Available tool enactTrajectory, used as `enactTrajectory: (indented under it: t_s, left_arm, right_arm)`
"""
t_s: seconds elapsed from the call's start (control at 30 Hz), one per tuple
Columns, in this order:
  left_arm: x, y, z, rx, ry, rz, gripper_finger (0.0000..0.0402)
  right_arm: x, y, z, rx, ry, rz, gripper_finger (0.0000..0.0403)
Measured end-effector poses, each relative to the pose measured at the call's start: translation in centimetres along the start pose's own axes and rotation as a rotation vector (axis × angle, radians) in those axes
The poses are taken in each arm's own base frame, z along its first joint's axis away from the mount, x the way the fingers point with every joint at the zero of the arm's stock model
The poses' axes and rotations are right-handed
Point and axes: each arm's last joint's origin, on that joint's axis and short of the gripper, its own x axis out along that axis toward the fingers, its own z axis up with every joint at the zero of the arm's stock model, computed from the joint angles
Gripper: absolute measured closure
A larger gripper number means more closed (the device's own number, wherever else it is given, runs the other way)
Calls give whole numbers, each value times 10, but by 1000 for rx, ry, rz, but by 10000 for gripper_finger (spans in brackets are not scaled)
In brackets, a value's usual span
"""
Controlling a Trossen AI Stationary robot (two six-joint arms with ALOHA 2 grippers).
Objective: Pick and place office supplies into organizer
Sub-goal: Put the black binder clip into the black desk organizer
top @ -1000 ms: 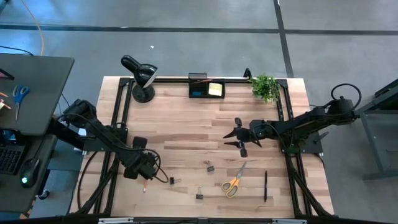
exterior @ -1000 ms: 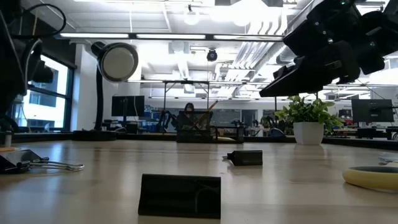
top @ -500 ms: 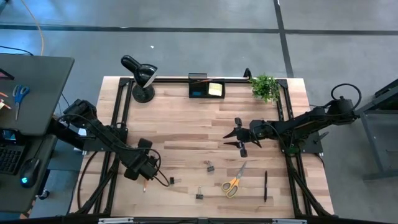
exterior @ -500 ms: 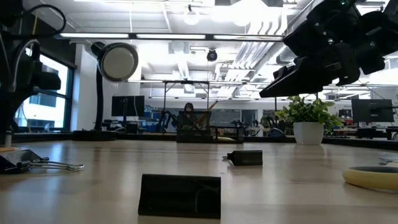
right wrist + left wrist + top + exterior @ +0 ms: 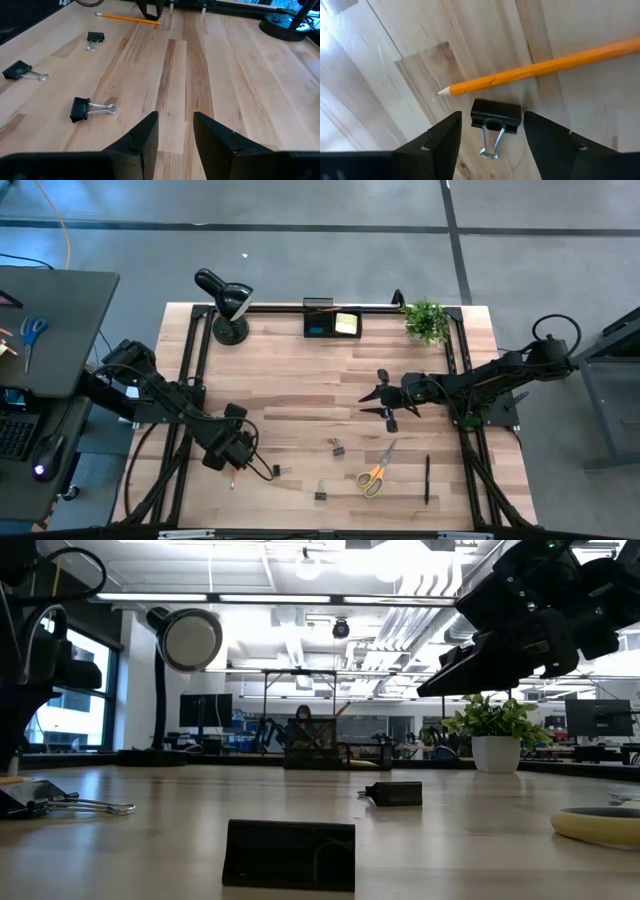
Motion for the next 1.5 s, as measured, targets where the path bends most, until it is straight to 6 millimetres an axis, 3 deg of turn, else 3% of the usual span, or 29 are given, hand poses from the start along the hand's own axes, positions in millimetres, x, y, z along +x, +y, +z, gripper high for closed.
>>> enactTrajectory:
  t_s: [1.03, 1.5]
  left_arm:
    - [2, -1, 3, 35, -14, -8, 200]
    - [9, -1, -2, 51, -4, -28, 268]
  right_arm:
    - [0, 0, -1, -11, 9, 0, 287]
    - [0, -1, 0, -15, 4, -4, 287]
